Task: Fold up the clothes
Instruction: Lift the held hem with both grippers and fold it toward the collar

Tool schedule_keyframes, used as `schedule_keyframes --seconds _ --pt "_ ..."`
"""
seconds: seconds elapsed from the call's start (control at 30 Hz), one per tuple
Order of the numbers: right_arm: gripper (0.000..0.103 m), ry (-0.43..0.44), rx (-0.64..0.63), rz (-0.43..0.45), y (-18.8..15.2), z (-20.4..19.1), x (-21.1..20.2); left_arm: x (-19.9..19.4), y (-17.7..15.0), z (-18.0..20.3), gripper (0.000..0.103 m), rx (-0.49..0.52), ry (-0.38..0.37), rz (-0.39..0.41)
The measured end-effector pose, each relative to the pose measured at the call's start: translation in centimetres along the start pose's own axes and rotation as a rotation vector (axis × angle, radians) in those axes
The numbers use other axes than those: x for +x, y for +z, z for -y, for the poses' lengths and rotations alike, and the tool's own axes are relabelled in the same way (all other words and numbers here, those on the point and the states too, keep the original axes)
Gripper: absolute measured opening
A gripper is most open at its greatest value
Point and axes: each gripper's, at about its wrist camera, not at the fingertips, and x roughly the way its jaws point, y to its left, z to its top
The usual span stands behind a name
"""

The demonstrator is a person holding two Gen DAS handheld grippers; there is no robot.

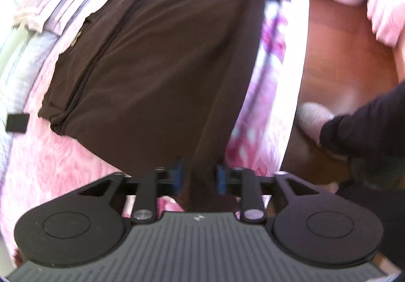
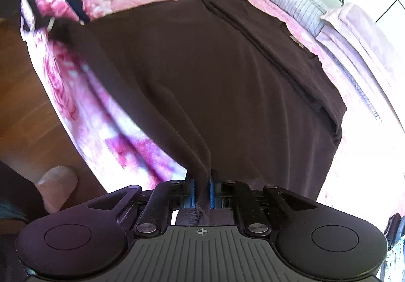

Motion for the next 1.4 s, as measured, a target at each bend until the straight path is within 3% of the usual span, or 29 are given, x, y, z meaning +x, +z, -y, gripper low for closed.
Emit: schedule_keyframes --seconds 0.17,0.2,0.27,0.5,0.67,0.8,0.9,0.93,1.0,1.4 --pt "0.009 0.011 0.009 0.0 0.7 0.8 -1.1 1.2 -0.4 2.1 0.036 0.078 0.06 -0.019" --pt "0.009 0.013 0.006 -0.001 0.9 0.9 -1.1 1.0 -0.4 2.0 0.018 0.08 0.055 -0.019" --pt "0.009 0.016 -0.013 -0.005 0.8 0.9 -1.1 0.4 -0.4 1.6 0.005 0.065 0.051 -0.015" --pt "0.009 -0.052 -0.094 -0.057 -1.2 -1.1 0.4 -3.8 0.0 -2.1 0.004 -0.071 0.05 0.011" --pt "0.011 -0.144 -0.123 -0.107 -3.3 -3.0 3.1 -5.3 0.4 -3.5 0.004 -0.066 0.047 0.008" --pt "0.011 -0.158 -0.093 -0.094 -4.9 -2.8 2.7 -4.8 0.9 -4.0 0.004 -0.049 0.021 -0.009" --pt "0.009 -0.111 -0.008 -0.103 -5.4 -1.2 1.5 -4.4 1.1 -4.3 0.004 -0.036 0.005 -0.025" --pt "0.002 -0.1 0.004 -0.099 -5.5 -0.6 0.6 -4.6 1.2 -4.3 0.004 -0.03 -0.002 -0.026" --pt "0.002 -0.08 0.026 -0.091 -5.5 0.4 -1.1 -5.3 1.3 -4.4 0.004 -0.013 -0.014 -0.026" --pt "0.001 0.084 -0.056 -0.042 -3.4 3.5 -11.3 -10.6 3.3 -4.8 0.003 -0.045 -0.036 -0.094"
